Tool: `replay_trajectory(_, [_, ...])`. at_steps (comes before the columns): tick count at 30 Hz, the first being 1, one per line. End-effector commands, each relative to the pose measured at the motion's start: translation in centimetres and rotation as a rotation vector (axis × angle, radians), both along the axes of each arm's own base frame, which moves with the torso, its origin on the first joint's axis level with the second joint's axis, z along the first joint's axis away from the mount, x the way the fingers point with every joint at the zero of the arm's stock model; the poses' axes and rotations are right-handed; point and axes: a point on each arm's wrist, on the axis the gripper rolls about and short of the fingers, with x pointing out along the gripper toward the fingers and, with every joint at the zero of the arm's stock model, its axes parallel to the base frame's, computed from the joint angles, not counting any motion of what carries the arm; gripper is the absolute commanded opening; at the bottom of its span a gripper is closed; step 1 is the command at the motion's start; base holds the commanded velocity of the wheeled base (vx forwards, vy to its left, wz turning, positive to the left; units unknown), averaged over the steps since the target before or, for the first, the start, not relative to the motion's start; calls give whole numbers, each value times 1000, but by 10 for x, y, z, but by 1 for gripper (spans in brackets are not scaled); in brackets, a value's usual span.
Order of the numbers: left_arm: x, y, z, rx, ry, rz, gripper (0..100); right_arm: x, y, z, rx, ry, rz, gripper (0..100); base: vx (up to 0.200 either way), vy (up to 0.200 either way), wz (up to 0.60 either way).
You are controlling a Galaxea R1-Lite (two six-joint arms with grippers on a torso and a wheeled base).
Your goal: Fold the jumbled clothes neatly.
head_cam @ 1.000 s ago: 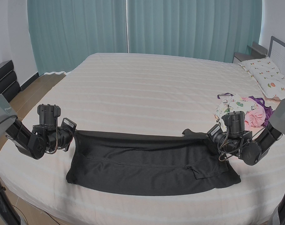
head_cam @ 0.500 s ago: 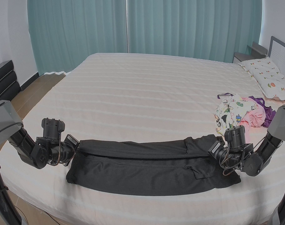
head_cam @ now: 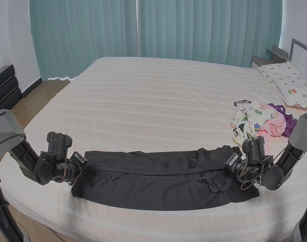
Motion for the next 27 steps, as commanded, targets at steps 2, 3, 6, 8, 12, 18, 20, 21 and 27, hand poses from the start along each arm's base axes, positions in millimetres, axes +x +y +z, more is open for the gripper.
replay_trajectory(2, [-3, -3, -1, 1, 10, -9, 100, -3, 0, 3, 4, -3, 2, 100, 0, 0, 0])
replay_trajectory(3, [-4, -2, -2, 1, 12, -9, 100, -4, -1, 4, 5, -6, 2, 100, 0, 0, 0])
replay_trajectory(6, [-9, 0, 6, 0, -1, -5, 100, -10, -6, 19, 22, -43, -6, 100, 0, 0, 0])
replay_trajectory(8, [-12, 2, 15, -3, -17, 1, 100, -12, -13, 30, 33, -75, -23, 100, 0, 0, 0])
replay_trajectory(12, [-21, 11, 39, -16, -59, 22, 100, -13, -26, 46, 53, -125, -37, 100, 0, 0, 0])
replay_trajectory(18, [-23, 23, 47, -23, -79, 62, 100, -5, -38, 56, 29, -166, 51, 100, 0, 0, 0])
replay_trajectory(20, [-23, 23, 44, -46, -64, 47, 100, 3, -41, 54, 4, -166, 100, 100, 0, 0, 0])
replay_trajectory(21, [-22, 24, 42, -57, -55, 40, 100, 8, -42, 50, -5, -158, 120, 100, 0, 0, 0])
replay_trajectory(27, [-19, 23, 33, -92, -29, 36, 100, 42, -49, 17, -134, -110, 201, 100, 0, 0, 0])
